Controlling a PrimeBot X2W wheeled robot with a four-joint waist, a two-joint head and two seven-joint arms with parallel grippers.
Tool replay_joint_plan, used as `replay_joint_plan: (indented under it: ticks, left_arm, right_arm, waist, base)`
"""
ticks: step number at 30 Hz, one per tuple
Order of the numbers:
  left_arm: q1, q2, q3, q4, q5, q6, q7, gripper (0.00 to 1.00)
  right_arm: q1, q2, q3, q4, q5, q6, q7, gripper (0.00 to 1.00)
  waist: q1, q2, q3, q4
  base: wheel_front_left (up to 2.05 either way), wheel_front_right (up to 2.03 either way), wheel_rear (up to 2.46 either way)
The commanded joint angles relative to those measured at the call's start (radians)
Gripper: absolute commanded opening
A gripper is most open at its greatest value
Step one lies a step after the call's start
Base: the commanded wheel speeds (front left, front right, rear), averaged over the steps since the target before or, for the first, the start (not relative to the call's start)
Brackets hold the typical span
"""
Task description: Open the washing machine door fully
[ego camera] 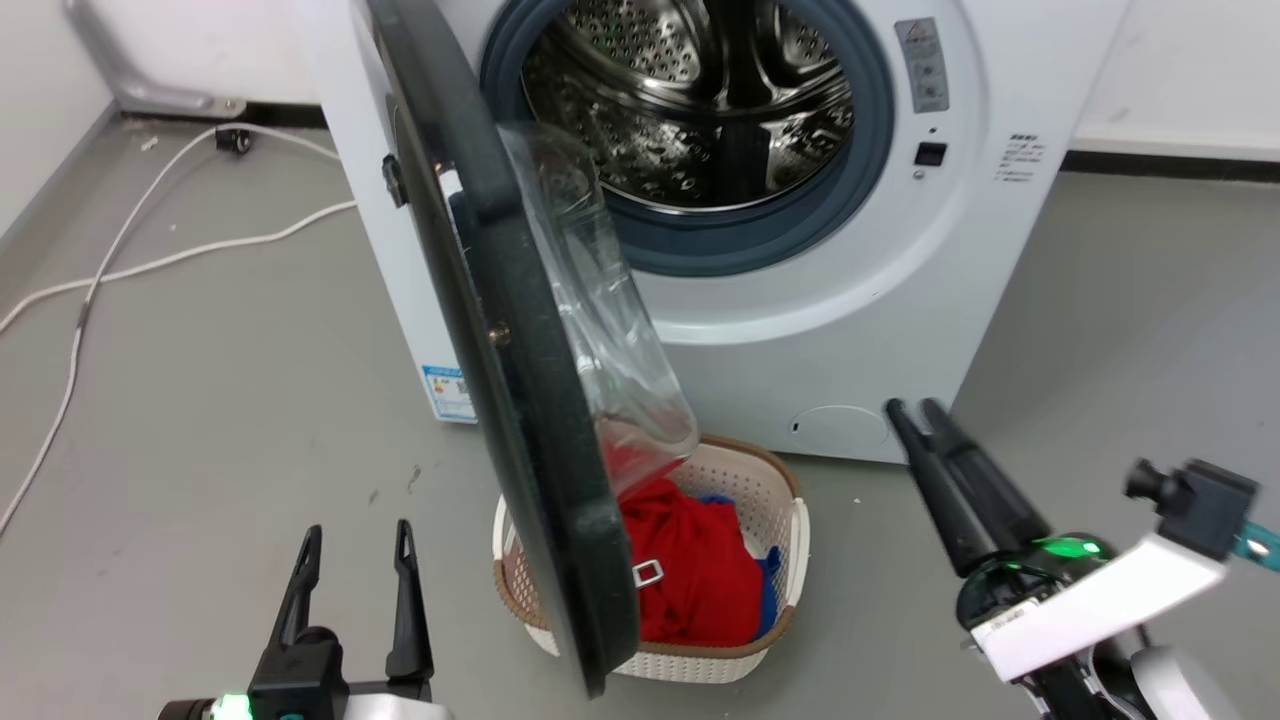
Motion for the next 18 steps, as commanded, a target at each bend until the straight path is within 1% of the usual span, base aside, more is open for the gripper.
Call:
replay_joint_plan:
  ticks: [1, 3, 5, 7, 8, 11, 13, 14, 18]
  left_arm:
    - [0.012, 0.003, 0.004, -0.004, 0.002, 0.001, -0.003, 1.0]
    - [0.024, 0.002, 0.008, -0.007, 0.001, 0.002, -0.003, 1.0]
    - [0.033, 0.002, 0.01, -0.008, 0.001, 0.001, -0.003, 1.0]
    - [0.036, 0.002, 0.012, -0.011, 0.001, 0.001, -0.003, 1.0]
    - [0.037, 0.002, 0.012, -0.012, 0.002, 0.001, -0.003, 1.0]
    - [0.038, 0.002, 0.015, -0.012, 0.004, 0.0, -0.003, 1.0]
    - [0.036, 0.002, 0.017, -0.011, 0.005, -0.002, -0.003, 1.0]
    - [0.036, 0.002, 0.017, -0.011, 0.005, -0.002, -0.003, 1.0]
    - [0.034, 0.002, 0.02, -0.01, 0.009, -0.004, -0.003, 1.0]
  right_arm:
    - [0.014, -0.022, 0.001, 0.024, -0.065, 0.003, -0.079, 1.0]
    - [0.021, -0.031, -0.003, 0.064, -0.146, 0.003, -0.172, 1.0]
    - [0.025, -0.021, -0.036, 0.093, -0.214, 0.003, -0.215, 1.0]
    - [0.034, -0.006, -0.084, 0.108, -0.298, 0.003, -0.228, 1.0]
    - [0.04, 0.01, -0.125, 0.106, -0.348, 0.003, -0.23, 1.0]
    - [0.07, 0.07, -0.232, 0.075, -0.503, 0.003, -0.23, 1.0]
    - [0.091, 0.096, -0.283, 0.05, -0.609, 0.002, -0.23, 1.0]
    - [0.091, 0.096, -0.283, 0.05, -0.609, 0.002, -0.23, 1.0]
    - [0.142, 0.153, -0.353, 0.015, -0.758, 0.002, -0.23, 1.0]
  waist:
    - [0.0002, 0.0, -0.021, -0.021]
    - [0.0002, 0.0, -0.028, -0.03]
    - [0.0002, 0.0, -0.033, -0.038]
    - [0.0002, 0.0, -0.035, -0.046]
    - [0.0002, 0.0, -0.036, -0.05]
    - [0.0002, 0.0, -0.035, -0.058]
    - [0.0002, 0.0, -0.035, -0.061]
    - [0.0002, 0.0, -0.035, -0.061]
    - [0.0002, 0.0, -0.035, -0.066]
  base:
    - [0.0, 0.0, 0.0]
    - [0.0, 0.0, 0.0]
    - [0.0, 0.0, 0.0]
    - [0.0, 0.0, 0.0]
    - [0.0, 0.0, 0.0]
    - [0.0, 0.0, 0.0]
    - [0.0, 0.0, 0.0]
    - [0.0, 0.0, 0.0]
    - [0.0, 0.0, 0.0]
